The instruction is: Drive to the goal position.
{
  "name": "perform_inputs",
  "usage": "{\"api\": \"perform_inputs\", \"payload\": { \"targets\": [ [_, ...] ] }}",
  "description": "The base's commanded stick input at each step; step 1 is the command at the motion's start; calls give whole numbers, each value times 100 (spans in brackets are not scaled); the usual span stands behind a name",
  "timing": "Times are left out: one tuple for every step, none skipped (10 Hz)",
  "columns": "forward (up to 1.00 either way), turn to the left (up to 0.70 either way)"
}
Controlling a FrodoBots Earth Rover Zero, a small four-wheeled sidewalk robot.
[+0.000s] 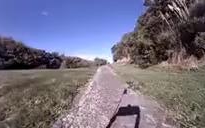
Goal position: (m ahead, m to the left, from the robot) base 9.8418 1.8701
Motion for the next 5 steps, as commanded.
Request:
{"api": "perform_inputs", "payload": {
  "targets": [
    [100,1],
    [100,1],
    [100,1],
    [100,1],
    [100,1]
  ]
}}
